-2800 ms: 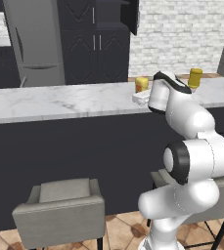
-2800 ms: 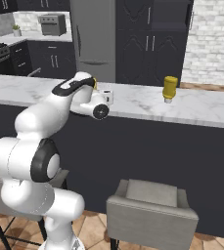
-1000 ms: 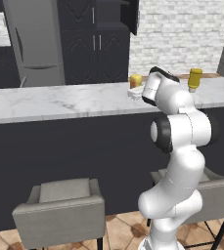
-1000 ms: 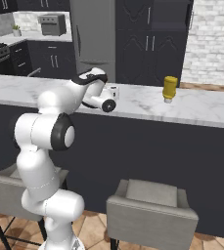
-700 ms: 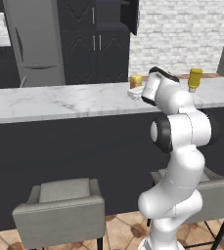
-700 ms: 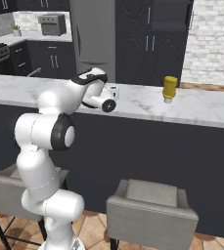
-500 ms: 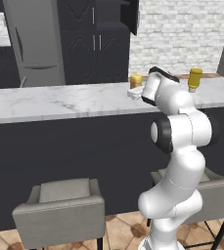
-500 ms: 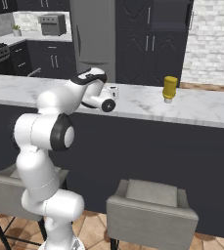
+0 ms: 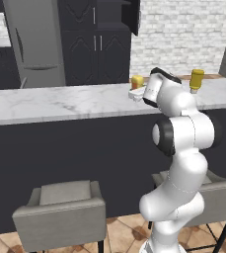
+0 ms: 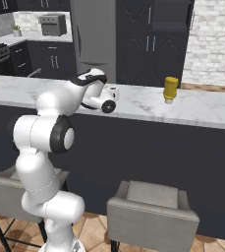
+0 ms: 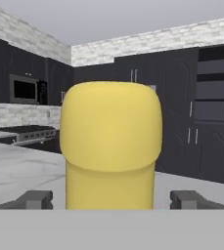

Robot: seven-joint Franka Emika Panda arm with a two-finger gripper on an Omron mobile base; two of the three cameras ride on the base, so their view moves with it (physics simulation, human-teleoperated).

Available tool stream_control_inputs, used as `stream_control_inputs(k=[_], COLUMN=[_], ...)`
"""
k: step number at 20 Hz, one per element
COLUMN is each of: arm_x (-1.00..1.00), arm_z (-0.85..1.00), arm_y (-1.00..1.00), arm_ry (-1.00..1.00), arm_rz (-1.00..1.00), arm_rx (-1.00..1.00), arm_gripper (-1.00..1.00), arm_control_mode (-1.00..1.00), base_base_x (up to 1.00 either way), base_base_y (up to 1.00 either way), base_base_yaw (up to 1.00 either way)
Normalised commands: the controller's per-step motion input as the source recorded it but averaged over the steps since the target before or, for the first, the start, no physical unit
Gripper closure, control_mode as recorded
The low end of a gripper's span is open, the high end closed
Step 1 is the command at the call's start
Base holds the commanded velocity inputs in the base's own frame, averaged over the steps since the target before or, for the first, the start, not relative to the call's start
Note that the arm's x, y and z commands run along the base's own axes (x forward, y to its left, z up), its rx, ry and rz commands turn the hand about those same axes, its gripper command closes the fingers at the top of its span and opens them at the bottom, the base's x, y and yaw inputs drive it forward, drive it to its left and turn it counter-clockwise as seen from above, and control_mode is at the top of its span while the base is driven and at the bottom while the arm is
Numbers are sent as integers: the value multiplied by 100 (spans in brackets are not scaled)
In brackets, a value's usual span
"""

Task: The dining table condiment station is running low on mustard. Refill the condiment station by opening the cabinet and taking the mustard from the cabinet and placing it on the dining table.

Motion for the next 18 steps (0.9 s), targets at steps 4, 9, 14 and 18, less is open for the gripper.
stream_control_inputs(k=[4,9,14,18], arm_x=[0,-17,-45,-25], arm_z=[14,35,37,37], arm_y=[0,0,-17,-6], arm_ry=[0,-2,-3,0], arm_rz=[0,-2,-9,-7], arm_rx=[0,0,0,0], arm_gripper=[-100,-100,-100,-100], arm_control_mode=[-100,-100,-100,-100], base_base_x=[0,0,0,0], base_base_y=[0,0,0,0], base_base_yaw=[0,0,0,0])
